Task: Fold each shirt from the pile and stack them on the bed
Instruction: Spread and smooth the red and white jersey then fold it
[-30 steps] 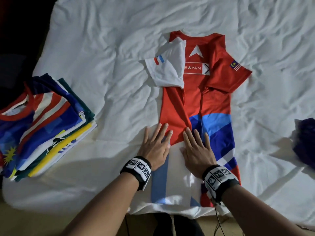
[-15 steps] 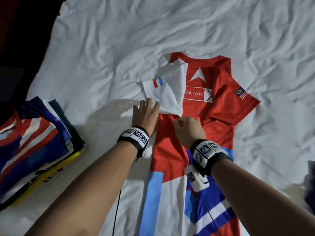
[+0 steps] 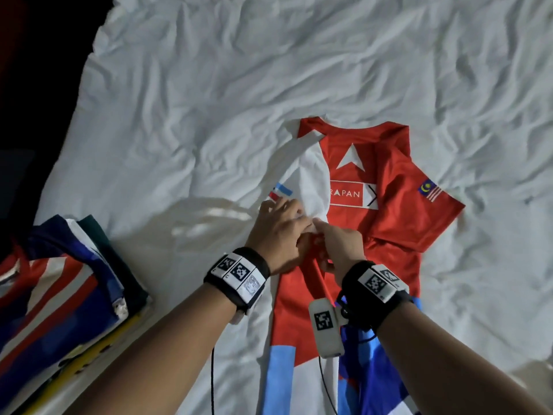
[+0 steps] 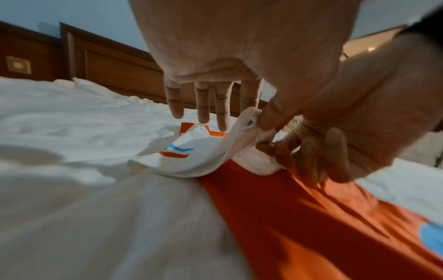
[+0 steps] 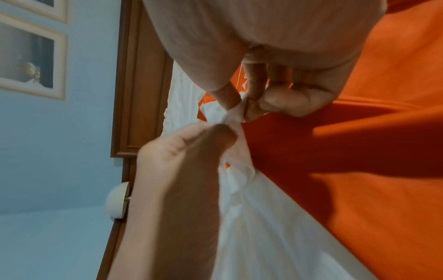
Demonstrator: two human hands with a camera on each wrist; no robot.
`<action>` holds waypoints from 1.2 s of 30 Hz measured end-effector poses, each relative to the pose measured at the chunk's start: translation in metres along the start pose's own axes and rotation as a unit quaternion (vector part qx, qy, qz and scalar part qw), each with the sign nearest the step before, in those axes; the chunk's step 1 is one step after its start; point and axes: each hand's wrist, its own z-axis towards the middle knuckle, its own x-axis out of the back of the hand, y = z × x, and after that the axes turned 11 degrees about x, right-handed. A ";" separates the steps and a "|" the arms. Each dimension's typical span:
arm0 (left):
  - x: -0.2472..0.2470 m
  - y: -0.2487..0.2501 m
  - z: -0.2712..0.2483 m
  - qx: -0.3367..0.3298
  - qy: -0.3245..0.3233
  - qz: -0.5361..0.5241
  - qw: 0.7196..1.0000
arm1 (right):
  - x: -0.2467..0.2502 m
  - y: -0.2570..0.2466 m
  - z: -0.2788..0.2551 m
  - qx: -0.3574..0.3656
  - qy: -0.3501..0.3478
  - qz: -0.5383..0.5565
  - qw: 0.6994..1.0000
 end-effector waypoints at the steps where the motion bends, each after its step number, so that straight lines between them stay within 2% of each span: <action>1: 0.003 0.000 0.002 0.031 -0.017 -0.029 0.999 | 0.004 -0.002 0.001 -0.004 0.002 0.016 1.000; 3: 0.005 -0.005 0.010 0.163 -0.032 -0.095 0.981 | 0.012 -0.004 0.005 -0.014 0.009 0.046 0.999; 5: 0.000 -0.018 0.022 0.310 -0.069 -0.117 0.941 | 0.021 -0.003 0.010 -0.025 0.013 0.077 0.997; 6: -0.006 -0.025 0.029 0.363 -0.102 -0.131 0.917 | 0.025 -0.002 0.012 -0.034 0.014 0.092 0.995; 8: -0.016 -0.032 0.037 0.409 -0.136 -0.162 0.888 | 0.030 0.003 0.017 -0.034 0.017 0.097 0.995; 11: -0.022 -0.032 0.044 0.430 -0.135 -0.188 0.873 | 0.034 0.012 0.022 0.011 0.021 0.061 0.998; 14: -0.023 -0.032 0.043 0.444 -0.117 -0.221 0.861 | 0.040 0.017 0.018 0.033 0.039 0.077 0.996; 16: -0.023 -0.031 0.038 0.439 -0.115 -0.240 0.858 | 0.046 0.017 0.015 0.055 0.066 0.100 0.991; 19: -0.026 -0.026 0.028 0.431 -0.125 -0.250 0.858 | 0.057 0.022 0.015 0.090 0.089 0.070 0.989; 25: -0.031 -0.021 0.018 0.440 -0.131 -0.257 0.850 | 0.069 0.030 0.014 0.109 0.094 0.034 0.989; 36: -0.024 -0.021 0.015 0.436 -0.189 -0.200 0.857 | 0.073 0.052 0.015 0.163 0.092 -0.140 0.972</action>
